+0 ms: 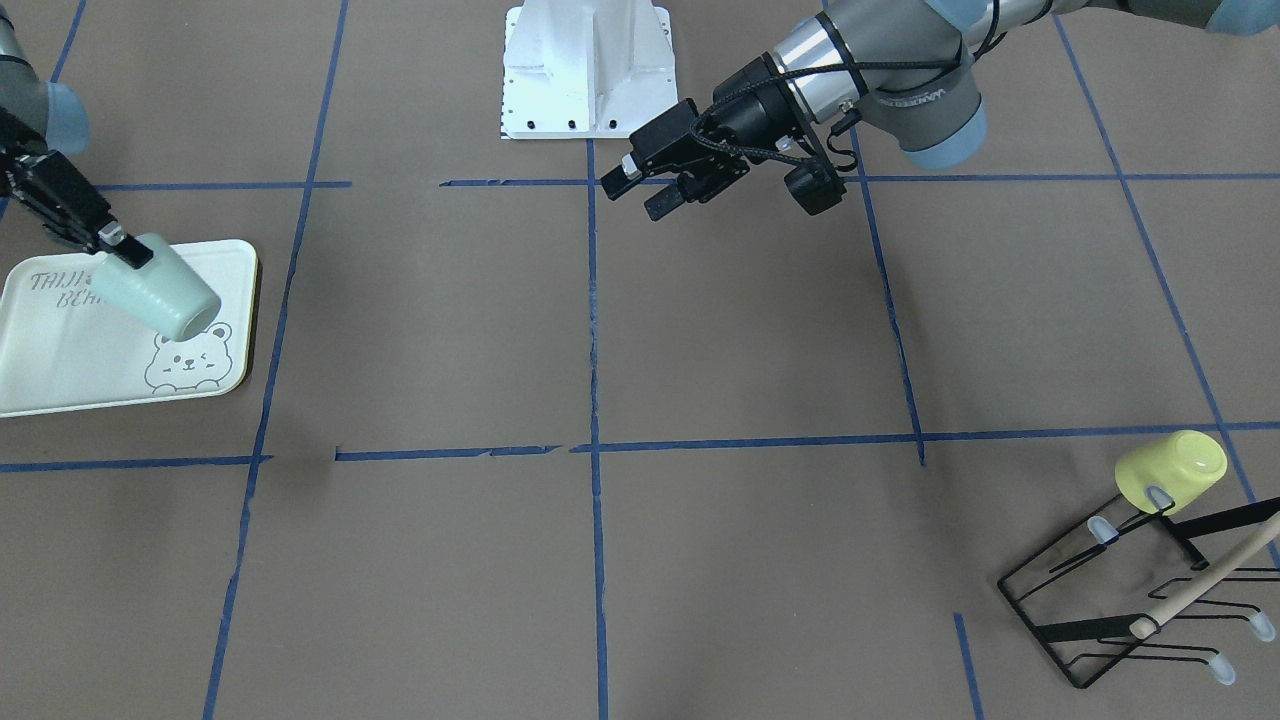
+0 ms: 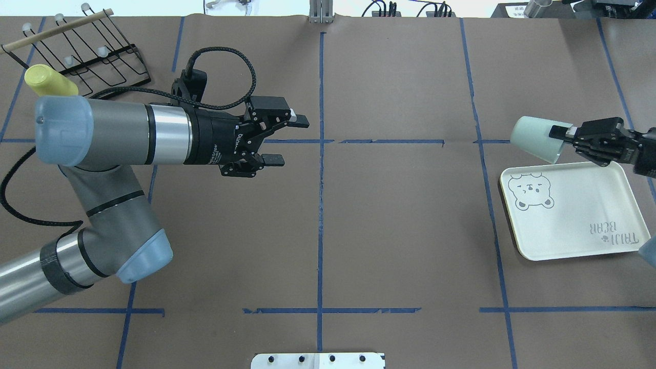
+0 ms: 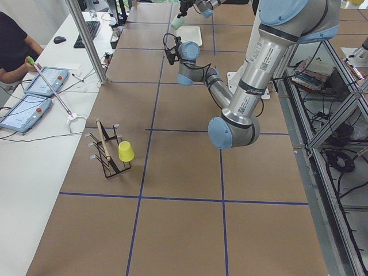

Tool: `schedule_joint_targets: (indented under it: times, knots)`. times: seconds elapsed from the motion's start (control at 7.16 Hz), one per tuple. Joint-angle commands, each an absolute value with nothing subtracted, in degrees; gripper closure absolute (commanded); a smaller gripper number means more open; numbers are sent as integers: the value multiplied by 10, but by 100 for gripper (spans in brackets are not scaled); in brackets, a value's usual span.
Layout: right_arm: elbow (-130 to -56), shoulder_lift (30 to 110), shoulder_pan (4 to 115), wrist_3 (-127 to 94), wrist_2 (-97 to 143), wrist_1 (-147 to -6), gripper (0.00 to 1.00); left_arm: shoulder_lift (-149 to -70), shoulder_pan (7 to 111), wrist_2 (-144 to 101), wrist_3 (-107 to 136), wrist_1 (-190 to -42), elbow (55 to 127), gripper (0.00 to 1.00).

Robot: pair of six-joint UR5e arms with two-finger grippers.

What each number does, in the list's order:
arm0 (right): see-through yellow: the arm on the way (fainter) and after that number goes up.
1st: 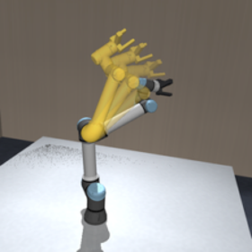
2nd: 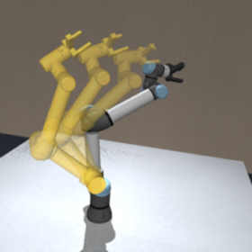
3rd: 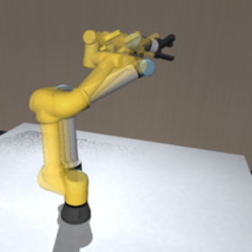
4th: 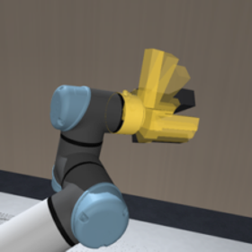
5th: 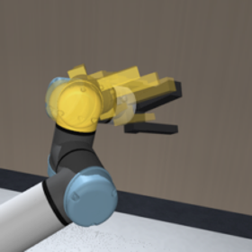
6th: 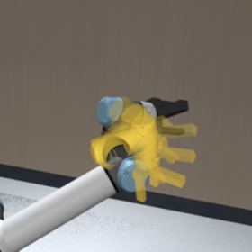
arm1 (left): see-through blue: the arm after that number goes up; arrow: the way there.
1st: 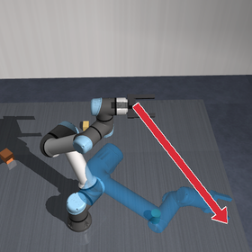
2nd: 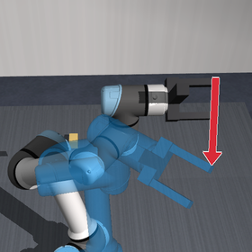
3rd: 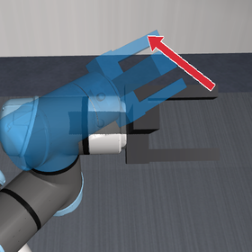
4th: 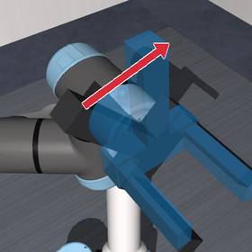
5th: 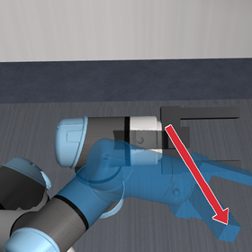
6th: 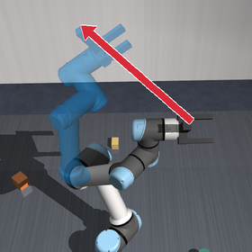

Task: Left arm grabs green cup and hands to right arm on tray

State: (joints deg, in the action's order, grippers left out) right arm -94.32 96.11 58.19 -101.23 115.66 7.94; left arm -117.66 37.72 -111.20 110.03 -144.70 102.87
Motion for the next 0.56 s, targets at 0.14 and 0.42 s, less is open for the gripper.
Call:
schedule_joint_targets:
  times: [0.14,0.42]
  knots:
    - [-946,972,685,-769,1301,-169,100,-1141,424,-1116,797,-1137,1111,0]
    - [-946,975,668,-673,1344,-287,100,-1116,458,-1111,627,-955,1183,0]
